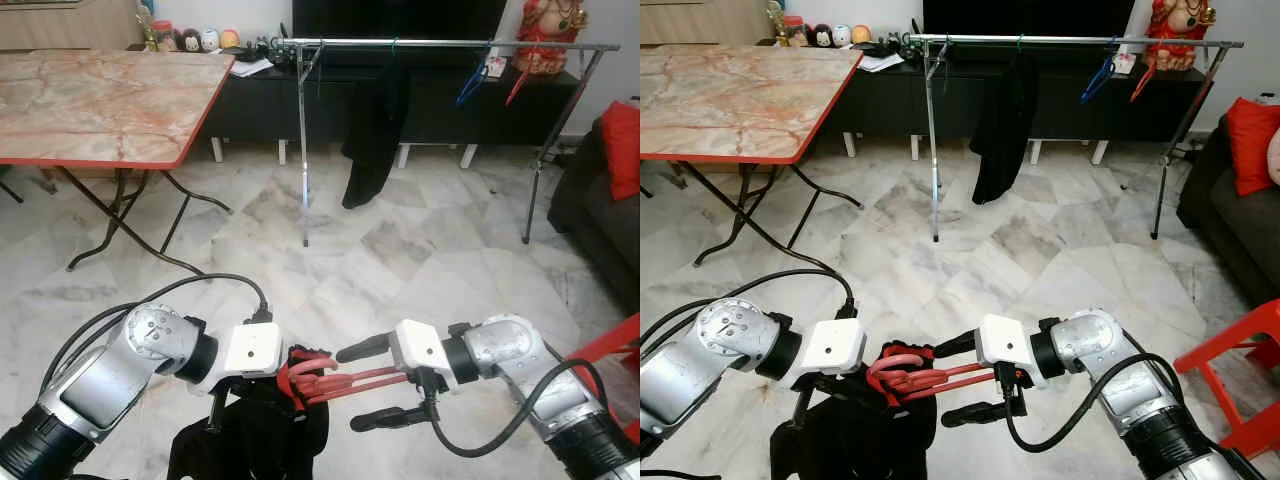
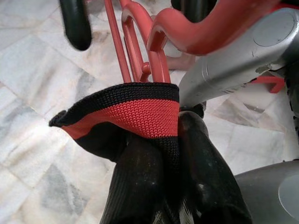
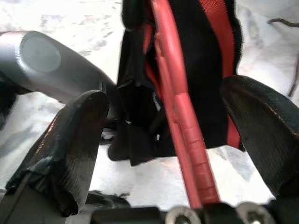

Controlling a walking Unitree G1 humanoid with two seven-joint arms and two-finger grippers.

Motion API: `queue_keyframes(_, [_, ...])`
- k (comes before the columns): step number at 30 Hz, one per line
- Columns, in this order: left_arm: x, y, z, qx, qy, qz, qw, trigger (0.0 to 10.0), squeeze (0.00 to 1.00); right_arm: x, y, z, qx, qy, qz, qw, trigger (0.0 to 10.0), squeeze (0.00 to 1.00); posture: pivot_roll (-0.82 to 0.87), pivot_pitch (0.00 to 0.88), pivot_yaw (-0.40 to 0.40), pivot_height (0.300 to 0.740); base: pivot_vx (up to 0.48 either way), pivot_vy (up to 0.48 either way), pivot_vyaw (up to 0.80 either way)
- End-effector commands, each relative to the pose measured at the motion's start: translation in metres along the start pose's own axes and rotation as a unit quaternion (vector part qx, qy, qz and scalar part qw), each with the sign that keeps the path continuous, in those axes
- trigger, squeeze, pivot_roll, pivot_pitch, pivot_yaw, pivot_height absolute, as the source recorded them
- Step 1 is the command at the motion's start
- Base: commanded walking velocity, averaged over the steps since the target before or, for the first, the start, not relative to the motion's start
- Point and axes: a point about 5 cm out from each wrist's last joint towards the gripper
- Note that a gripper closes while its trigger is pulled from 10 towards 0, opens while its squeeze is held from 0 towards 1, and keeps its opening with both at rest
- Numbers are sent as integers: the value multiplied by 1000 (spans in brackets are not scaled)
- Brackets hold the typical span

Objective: Hang hanger

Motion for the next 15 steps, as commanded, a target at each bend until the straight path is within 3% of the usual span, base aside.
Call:
queue_keyframes(1, [4,13,-5,-8,15,35,999,10000,0,-3,0,0,7,-4,-10,1000,10000,0,37,0,-39,740,0,0,0])
queue_keyframes(7, [3,18,-3,-15,12,37,999,10000,0,-6,1,3,-5,-19,-13,1000,9922,0,38,0,-40,740,0,0,0])
queue_keyframes(8, [4,18,-2,-15,13,37,999,10000,0,-6,1,3,-5,-16,-11,1000,6275,0,39,0,-40,740,0,0,0])
queue_keyframes(10, [5,17,-2,-16,15,37,999,10000,0,-7,2,3,-8,-17,-10,1000,2941,0,39,0,-40,740,0,0,0])
queue_keyframes(11, [5,17,-2,-17,16,37,999,10000,0,-7,3,2,-9,-16,-10,1000,0,0,35,0,-40,740,0,0,0])
queue_keyframes(15, [5,17,-1,-17,16,37,999,10000,0,-7,2,1,-8,-12,-7,1000,0,0,38,0,-43,740,0,0,0])
Point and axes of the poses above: a point about 5 cm out from each wrist's last joint towards the gripper, its own z axis pointing out of the wrist towards the gripper, its own y axis along the axis of the wrist's last joint, x = y × z, and after that the axes turned 10 degrees about -z, right-handed
